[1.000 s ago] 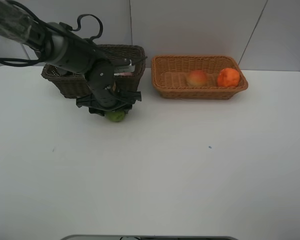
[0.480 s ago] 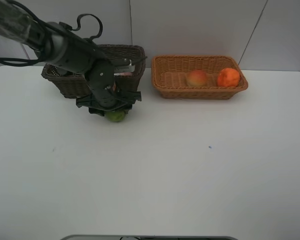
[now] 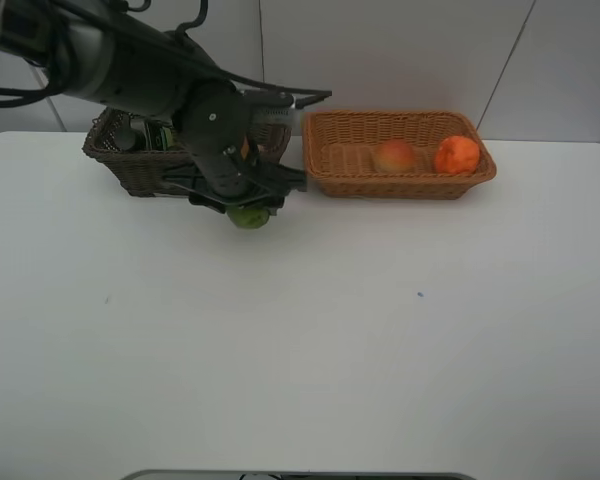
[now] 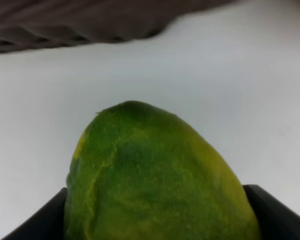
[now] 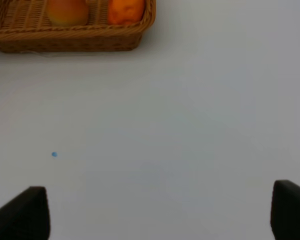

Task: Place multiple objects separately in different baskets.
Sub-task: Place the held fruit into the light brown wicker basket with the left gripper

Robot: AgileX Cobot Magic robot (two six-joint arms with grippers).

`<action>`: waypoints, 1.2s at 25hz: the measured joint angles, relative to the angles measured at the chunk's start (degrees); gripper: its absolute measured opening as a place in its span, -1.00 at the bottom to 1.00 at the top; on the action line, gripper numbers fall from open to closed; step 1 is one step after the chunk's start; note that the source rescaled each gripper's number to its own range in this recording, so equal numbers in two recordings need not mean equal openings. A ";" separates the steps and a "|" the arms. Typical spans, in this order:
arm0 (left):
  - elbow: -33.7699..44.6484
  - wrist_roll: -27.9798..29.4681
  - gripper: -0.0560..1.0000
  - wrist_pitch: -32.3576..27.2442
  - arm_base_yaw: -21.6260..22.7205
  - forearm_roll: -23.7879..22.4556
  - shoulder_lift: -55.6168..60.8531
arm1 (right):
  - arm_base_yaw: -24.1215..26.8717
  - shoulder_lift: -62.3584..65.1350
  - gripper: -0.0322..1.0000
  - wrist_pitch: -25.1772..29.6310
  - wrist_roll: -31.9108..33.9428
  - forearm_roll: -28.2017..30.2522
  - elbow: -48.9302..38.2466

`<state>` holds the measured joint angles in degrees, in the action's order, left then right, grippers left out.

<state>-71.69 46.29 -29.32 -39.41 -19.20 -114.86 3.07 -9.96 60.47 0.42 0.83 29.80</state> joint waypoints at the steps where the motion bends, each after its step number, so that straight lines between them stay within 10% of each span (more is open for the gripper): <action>1: 0.00 -2.13 0.29 -0.12 -0.76 0.73 0.15 | 0.00 0.00 0.83 0.00 0.00 0.00 0.00; 8: -7.11 -19.87 0.29 -0.12 -3.56 8.28 0.16 | 0.00 0.00 0.83 0.00 0.00 0.00 0.00; 21: -31.01 -23.51 0.29 10.42 -3.21 8.58 -12.39 | 0.00 0.00 0.83 0.00 0.00 0.00 0.00; 30: -33.15 -23.94 0.29 16.38 -0.29 8.46 -19.36 | 0.00 0.00 0.83 0.00 0.00 0.00 0.00</action>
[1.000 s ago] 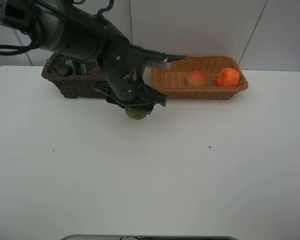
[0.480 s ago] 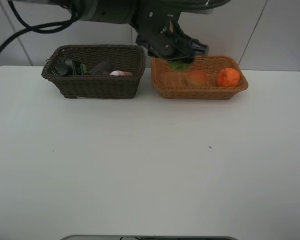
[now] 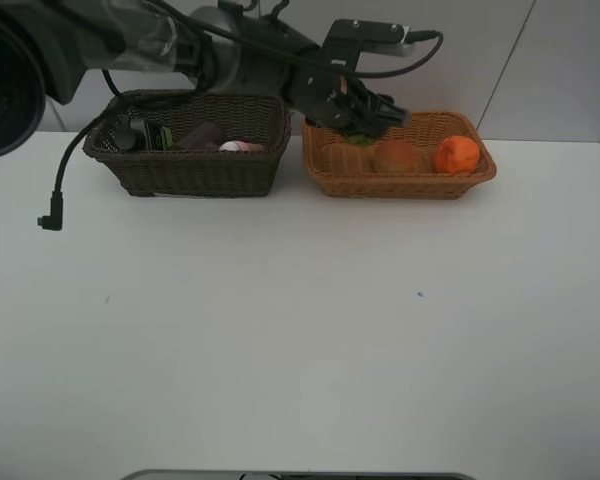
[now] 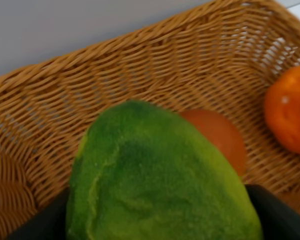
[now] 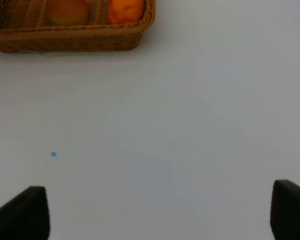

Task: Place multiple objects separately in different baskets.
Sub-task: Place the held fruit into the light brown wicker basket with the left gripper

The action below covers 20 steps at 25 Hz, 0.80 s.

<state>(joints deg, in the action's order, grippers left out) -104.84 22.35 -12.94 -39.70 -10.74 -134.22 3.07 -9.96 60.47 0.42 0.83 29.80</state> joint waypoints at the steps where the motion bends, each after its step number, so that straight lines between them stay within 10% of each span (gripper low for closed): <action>1: 0.00 0.00 0.29 0.44 0.15 0.00 -0.35 | 0.00 0.00 0.83 0.00 0.00 0.00 0.00; 20: -0.22 -0.15 0.29 3.76 1.08 -1.06 -3.70 | 0.00 0.00 0.83 0.00 0.00 0.00 0.00</action>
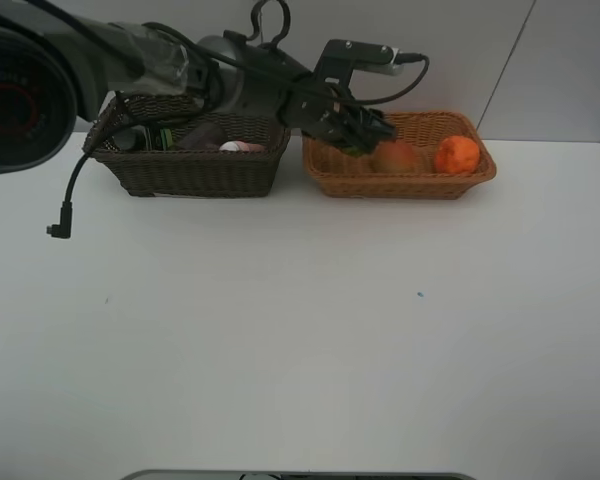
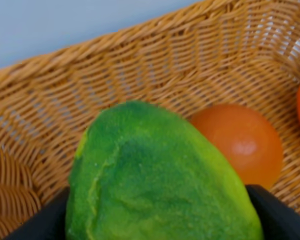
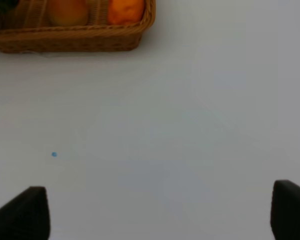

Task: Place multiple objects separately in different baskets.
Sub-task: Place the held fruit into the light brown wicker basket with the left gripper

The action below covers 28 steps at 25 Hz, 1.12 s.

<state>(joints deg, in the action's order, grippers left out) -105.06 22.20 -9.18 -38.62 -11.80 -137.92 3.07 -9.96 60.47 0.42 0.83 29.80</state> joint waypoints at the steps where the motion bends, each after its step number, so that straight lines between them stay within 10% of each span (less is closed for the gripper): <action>1: 0.00 0.00 0.29 -0.13 0.00 0.00 -0.30 | 0.00 0.00 0.83 0.00 0.00 0.00 0.00; 12: 0.00 -0.22 0.31 0.31 0.00 0.00 -0.62 | 0.00 0.00 0.83 0.00 0.00 0.00 0.00; 17: 0.00 -0.22 0.87 1.61 0.00 0.00 -0.62 | 0.00 0.00 0.83 0.00 0.00 0.00 0.00; 28: 0.00 -0.22 0.92 -3.96 0.00 -2.80 4.73 | 0.00 0.00 0.83 0.00 0.00 0.00 0.00</action>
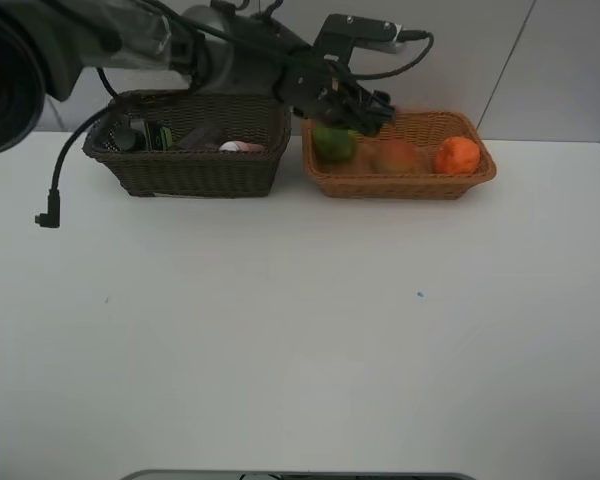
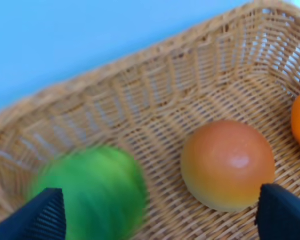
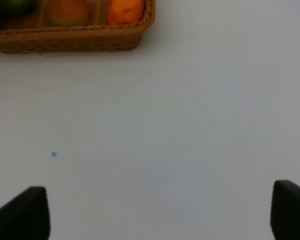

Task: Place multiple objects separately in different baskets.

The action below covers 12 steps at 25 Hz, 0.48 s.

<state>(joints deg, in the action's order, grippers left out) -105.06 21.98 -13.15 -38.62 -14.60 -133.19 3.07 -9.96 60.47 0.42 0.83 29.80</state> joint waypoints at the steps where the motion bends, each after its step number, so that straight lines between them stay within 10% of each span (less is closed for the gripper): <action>1: 0.00 0.00 0.92 -1.00 0.00 -0.42 1.06 | 0.00 0.00 0.83 0.00 0.00 0.00 0.00; 12: 7.17 -4.89 0.92 -10.02 3.11 4.93 18.19 | 0.00 0.00 0.83 0.00 0.00 0.00 0.00</action>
<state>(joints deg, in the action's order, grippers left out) -97.89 17.08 -23.16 -35.50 -9.67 -114.99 3.07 -9.96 60.47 0.42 0.83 29.80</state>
